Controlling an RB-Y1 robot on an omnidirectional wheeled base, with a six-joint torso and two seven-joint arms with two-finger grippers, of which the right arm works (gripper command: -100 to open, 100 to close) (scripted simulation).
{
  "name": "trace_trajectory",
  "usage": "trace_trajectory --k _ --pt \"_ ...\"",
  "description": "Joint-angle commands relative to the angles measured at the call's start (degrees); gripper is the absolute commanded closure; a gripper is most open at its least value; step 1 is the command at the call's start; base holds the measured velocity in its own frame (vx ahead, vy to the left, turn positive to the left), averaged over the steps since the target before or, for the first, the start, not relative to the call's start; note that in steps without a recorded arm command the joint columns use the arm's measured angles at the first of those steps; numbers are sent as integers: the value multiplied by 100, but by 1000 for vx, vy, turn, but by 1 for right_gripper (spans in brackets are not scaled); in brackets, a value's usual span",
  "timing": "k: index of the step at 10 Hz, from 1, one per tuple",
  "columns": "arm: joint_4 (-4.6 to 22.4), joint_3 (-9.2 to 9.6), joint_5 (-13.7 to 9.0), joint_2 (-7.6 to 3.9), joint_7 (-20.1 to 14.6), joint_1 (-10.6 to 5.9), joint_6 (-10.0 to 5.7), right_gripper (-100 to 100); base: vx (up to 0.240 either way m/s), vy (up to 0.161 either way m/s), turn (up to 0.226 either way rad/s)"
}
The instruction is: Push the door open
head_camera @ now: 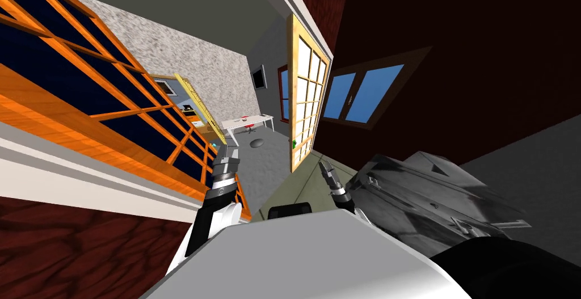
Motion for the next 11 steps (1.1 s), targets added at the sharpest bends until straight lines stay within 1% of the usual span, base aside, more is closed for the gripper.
trace_trajectory --k 1,5,6,9,10,11 --pt "239 -32 144 -11 224 59 -178 -100 175 -20 97" --pt "586 -66 362 -8 542 124 -406 -100 111 -30 69" --pt "760 -83 471 -5 701 156 -519 -100 121 -34 135" --pt "1020 -109 634 -1 939 204 -690 -100 110 -40 69" --pt "1189 -126 739 8 1093 235 -800 -100 134 -43 101" --pt "1274 -134 792 12 1170 251 -855 -100 147 -49 83"
